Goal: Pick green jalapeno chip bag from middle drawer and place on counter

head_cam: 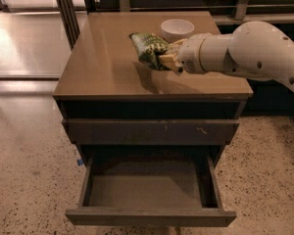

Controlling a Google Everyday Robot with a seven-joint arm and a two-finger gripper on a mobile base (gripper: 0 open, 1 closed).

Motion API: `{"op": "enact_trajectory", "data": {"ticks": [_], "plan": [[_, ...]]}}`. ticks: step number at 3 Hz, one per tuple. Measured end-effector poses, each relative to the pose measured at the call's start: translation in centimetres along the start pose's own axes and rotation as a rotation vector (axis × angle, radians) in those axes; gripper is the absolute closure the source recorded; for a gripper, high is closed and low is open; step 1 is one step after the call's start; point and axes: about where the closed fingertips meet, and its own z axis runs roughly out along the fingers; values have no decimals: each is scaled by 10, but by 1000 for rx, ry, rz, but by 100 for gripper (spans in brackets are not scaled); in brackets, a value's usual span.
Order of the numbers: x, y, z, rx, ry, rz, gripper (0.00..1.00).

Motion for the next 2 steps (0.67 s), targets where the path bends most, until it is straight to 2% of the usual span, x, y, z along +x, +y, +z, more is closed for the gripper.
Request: {"op": "enact_trajectory", "data": {"ticks": [2], "plan": [[0,0,0,0,0,0,0]]}}
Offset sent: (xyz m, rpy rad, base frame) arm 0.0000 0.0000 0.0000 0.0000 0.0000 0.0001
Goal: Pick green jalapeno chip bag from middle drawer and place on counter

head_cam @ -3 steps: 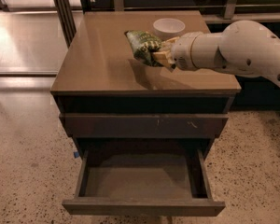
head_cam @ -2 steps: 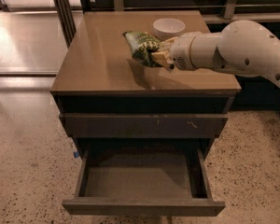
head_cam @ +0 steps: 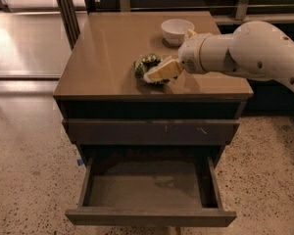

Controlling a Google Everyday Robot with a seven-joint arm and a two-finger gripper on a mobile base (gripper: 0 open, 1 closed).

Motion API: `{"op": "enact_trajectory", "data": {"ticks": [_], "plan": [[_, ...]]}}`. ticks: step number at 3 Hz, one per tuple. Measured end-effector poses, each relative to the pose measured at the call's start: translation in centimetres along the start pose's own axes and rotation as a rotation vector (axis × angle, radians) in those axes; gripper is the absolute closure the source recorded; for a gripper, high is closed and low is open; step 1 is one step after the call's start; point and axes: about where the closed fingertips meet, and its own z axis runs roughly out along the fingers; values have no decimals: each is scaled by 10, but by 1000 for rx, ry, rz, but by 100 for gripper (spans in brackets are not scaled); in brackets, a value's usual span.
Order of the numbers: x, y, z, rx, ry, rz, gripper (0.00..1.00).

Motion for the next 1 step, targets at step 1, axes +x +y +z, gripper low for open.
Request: {"op": "enact_trajectory", "data": {"ticks": [1], "plan": [[0,0,0,0,0,0,0]]}}
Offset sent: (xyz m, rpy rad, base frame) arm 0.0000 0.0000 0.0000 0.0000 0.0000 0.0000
